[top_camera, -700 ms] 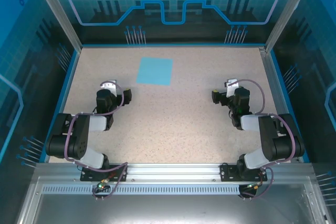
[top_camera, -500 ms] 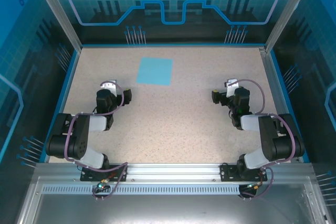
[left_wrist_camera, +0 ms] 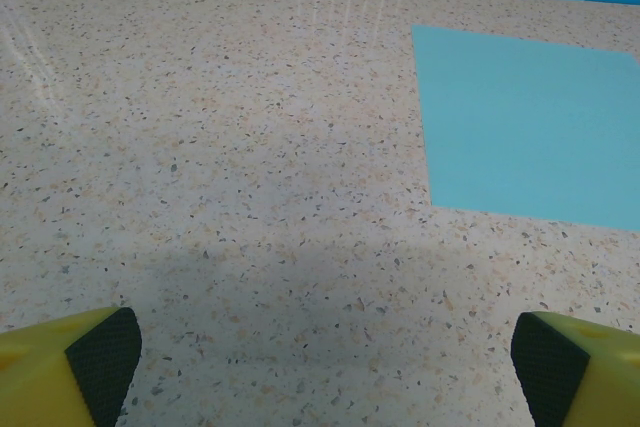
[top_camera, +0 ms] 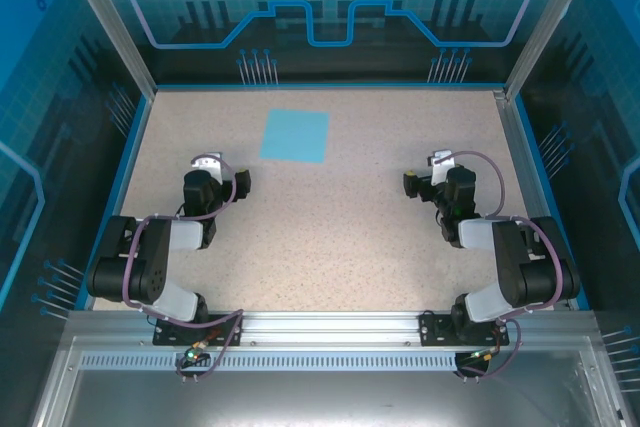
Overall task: Fold a paper plane with a square sheet of paper (pick it up from the middle)
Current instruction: Move the square sheet of paper to the center of the table.
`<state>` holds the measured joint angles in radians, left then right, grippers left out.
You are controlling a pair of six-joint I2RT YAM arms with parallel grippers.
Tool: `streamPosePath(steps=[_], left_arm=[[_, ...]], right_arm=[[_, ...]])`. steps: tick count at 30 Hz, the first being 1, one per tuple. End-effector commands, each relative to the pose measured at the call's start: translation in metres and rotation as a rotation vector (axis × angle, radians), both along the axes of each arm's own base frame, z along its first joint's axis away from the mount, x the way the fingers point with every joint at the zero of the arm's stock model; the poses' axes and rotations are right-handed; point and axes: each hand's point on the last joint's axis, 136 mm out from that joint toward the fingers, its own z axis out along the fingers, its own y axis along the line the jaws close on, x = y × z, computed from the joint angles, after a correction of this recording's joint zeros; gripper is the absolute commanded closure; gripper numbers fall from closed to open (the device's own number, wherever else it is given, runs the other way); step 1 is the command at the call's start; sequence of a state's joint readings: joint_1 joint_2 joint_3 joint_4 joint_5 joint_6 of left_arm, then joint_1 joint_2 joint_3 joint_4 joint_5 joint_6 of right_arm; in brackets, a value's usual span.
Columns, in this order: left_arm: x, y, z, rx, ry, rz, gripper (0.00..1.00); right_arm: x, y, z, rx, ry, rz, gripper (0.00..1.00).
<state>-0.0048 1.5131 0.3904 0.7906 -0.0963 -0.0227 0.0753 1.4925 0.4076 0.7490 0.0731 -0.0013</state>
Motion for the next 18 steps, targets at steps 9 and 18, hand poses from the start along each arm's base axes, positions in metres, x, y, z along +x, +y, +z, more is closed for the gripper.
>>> streamPosePath(steps=[9, 18], left_arm=[[0.006, 0.009, 0.022, 0.018, -0.002, 0.057, 0.02], [0.003, 0.01, 0.081, -0.141, 0.098, 0.169, 0.02]], right_arm=[[0.002, 0.001, 0.025, -0.037, -0.035, -0.001, 0.0], [-0.033, -0.015, 0.093, 0.116, 0.019, -0.208, 0.01]])
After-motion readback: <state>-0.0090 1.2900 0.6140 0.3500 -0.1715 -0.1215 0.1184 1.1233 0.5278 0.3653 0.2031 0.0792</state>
